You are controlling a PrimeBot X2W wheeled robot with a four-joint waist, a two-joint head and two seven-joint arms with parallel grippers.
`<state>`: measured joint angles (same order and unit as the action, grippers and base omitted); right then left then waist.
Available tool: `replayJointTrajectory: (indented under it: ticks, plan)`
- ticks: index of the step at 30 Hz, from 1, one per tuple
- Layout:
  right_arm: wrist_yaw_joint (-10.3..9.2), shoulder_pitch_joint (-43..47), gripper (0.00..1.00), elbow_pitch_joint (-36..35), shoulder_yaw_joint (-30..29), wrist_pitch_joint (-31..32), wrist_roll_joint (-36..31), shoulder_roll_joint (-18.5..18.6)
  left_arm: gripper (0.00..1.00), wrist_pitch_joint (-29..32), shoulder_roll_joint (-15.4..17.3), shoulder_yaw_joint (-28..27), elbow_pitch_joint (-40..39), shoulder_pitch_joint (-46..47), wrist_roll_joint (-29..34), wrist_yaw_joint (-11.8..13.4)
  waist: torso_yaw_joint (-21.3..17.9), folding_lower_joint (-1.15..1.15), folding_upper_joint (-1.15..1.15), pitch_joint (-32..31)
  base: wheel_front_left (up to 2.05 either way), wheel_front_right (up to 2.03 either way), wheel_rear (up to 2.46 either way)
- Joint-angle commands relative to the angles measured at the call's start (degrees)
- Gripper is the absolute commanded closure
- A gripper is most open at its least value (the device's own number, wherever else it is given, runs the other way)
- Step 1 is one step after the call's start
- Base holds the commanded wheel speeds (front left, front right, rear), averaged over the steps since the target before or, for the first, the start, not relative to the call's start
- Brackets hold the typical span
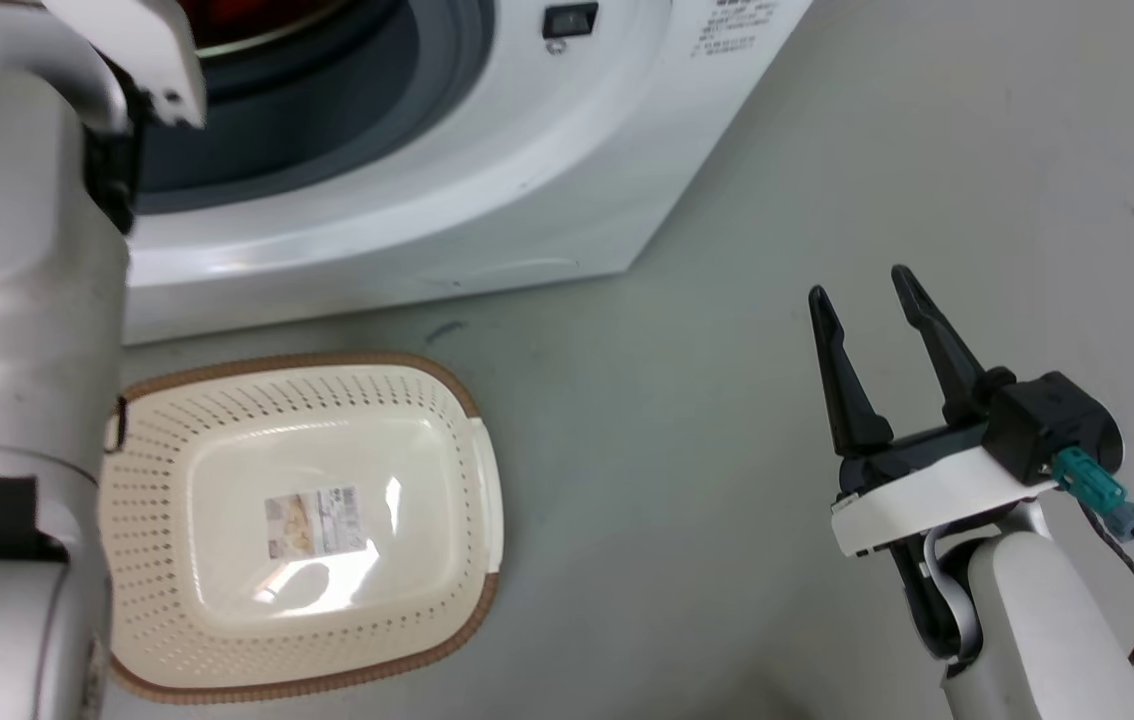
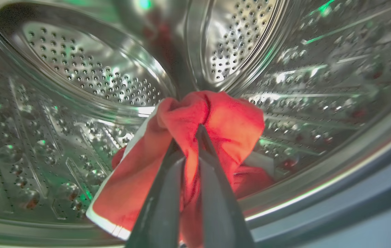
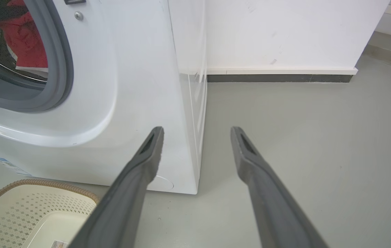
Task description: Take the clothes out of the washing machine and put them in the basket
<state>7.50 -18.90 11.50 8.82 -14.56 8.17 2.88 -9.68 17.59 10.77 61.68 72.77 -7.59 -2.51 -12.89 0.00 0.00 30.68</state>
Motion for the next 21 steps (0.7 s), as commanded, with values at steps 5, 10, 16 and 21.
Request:
replayJointTrajectory:
  ticks: [5,10,16,21]
  plan:
    - [-0.03,3.5,0.0,-0.3,-1.5,2.0,-1.4,0.0,1.0,-5.3,-2.5,-0.3,-2.9,-7.5,-1.3,0.4,3.8,0.0,0.0,-8.4,0.0,0.0,0.0]
    - [-0.03,6.6,0.0,-1.4,-2.8,3.8,-2.0,0.0,1.0,-5.6,-3.5,-1.7,-12.2,-16.3,-2.3,1.4,5.0,0.0,0.0,-13.2,0.0,0.0,0.0]
    - [-0.02,10.5,0.0,-2.9,-3.5,6.0,-2.3,0.0,1.0,-5.6,-4.0,-3.9,-21.2,-25.9,-3.0,0.7,6.0,0.0,0.0,-18.8,0.0,0.0,0.0]
    - [-0.02,13.4,0.0,-4.2,-4.2,7.3,-2.5,0.0,1.0,-5.5,-4.9,-5.1,-26.9,-31.9,-3.2,-0.1,7.1,0.0,0.0,-22.4,0.0,0.0,0.0]
